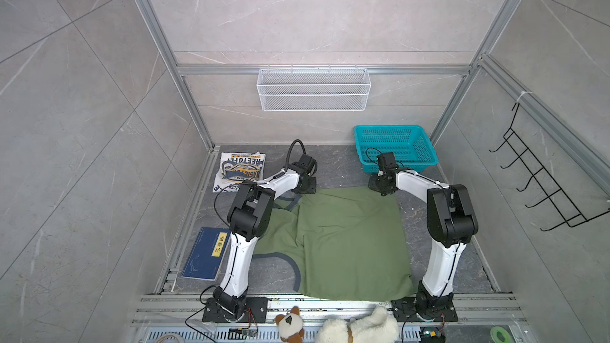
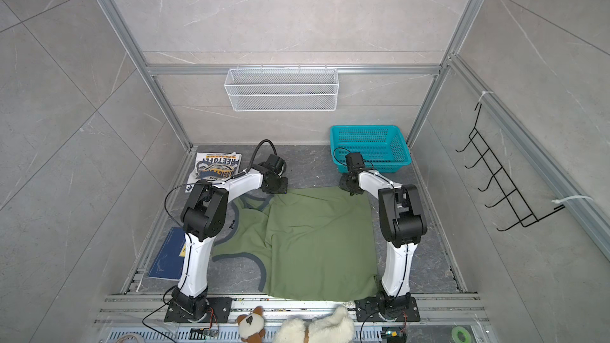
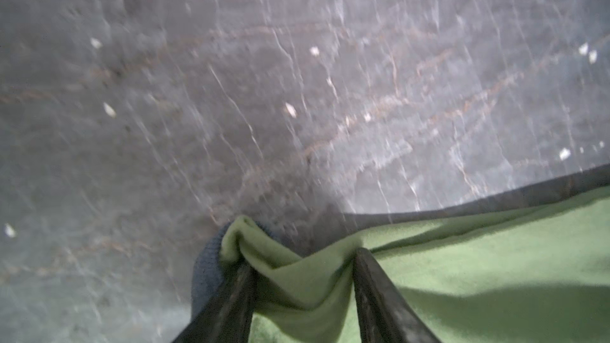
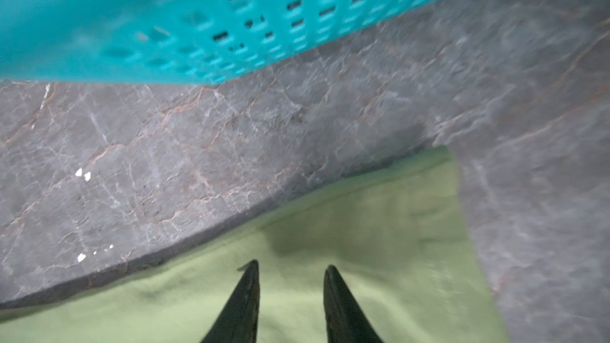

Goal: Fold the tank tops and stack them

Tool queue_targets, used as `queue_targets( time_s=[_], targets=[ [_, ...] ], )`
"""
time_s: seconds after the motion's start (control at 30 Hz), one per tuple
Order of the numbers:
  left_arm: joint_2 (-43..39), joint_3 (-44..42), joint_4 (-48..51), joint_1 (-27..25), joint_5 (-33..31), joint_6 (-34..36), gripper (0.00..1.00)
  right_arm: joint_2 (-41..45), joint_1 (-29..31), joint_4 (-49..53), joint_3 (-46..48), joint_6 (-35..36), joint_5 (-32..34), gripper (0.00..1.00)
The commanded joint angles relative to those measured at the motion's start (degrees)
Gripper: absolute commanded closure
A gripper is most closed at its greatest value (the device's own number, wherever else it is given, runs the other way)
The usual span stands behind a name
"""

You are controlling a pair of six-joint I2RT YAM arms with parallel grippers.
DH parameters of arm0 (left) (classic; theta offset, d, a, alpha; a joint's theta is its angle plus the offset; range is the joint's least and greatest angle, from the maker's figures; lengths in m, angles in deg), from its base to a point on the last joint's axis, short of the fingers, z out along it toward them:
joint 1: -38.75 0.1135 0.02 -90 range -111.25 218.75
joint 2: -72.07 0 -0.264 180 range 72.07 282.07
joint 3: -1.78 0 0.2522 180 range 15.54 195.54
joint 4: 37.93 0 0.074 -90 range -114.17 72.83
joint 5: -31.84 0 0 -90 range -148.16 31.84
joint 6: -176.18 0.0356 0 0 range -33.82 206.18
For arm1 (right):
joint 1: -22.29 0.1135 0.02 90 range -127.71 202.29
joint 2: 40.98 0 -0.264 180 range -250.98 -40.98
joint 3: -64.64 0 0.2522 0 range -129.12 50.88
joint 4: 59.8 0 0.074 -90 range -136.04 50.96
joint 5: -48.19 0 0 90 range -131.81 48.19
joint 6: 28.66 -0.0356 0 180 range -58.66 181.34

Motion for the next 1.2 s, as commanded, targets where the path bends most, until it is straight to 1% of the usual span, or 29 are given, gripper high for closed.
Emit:
queue_targets(
  time_s=[0.0,0.07,0.17,0.23,0.33,0.53,0.63,0.77,0.87,0.93,1.0,1.03,1.1,1.17],
  targets=[
    [-1.24,1.66,3.82,0.69,-3.40,2.36,0.47,3.38,-0.15,3.17,-0.85,2.09,4.16,0.63],
    [-4.55,1.09,4.67,0.41,-2.76,2.77,0.43,7.56,-0.18,3.49,1.88,1.62,2.87,0.61],
    [-9.08,-0.38,5.13,-0.67,-1.64,2.40,0.38,11.89,0.14,2.68,7.22,-0.30,-2.92,0.59],
    [-10.31,-1.09,5.05,-1.59,-0.27,2.25,0.36,12.62,0.11,2.49,9.93,-1.50,-5.45,0.58],
    [-9.27,-1.22,4.94,-2.57,2.15,1.46,0.36,12.26,0.08,0.86,13.25,-2.70,-7.69,0.56],
    [-4.32,-0.67,3.29,-4.24,3.90,-0.02,0.37,8.45,-0.01,-0.32,14.23,-5.18,-8.67,0.53],
    [-2.87,-0.80,2.39,-4.78,4.43,-0.71,0.37,7.64,-0.95,0.83,14.22,-7.25,-6.71,0.51],
    [-1.56,-0.86,0.93,-5.56,6.46,-1.94,0.37,8.07,-6.14,0.67,16.93,-10.07,-6.63,0.51],
    [-1.00,0.59,1.94,-6.64,7.64,-2.18,0.36,8.07,-10.13,0.75,18.26,-10.60,-7.13,0.51],
    [-3.19,-0.26,1.60,-6.67,8.46,-2.90,0.33,7.67,-11.95,1.26,18.24,-10.35,-7.50,0.51],
    [-7.04,-2.13,1.73,-6.42,7.00,-3.65,0.29,7.65,-13.33,1.18,18.54,-10.23,-6.75,0.51],
    [-10.21,-3.61,2.15,-6.17,5.87,-3.83,0.27,7.62,-14.07,1.18,18.66,-10.12,-6.40,0.51],
    [-16.31,-8.07,1.21,-5.14,3.45,-4.64,0.22,7.52,-15.37,1.19,18.82,-9.95,-5.97,0.51],
    [-21.63,-13.49,-0.55,-2.60,3.33,-6.02,0.21,7.73,-16.41,1.01,19.07,-10.16,-6.00,0.51]
  ],
)
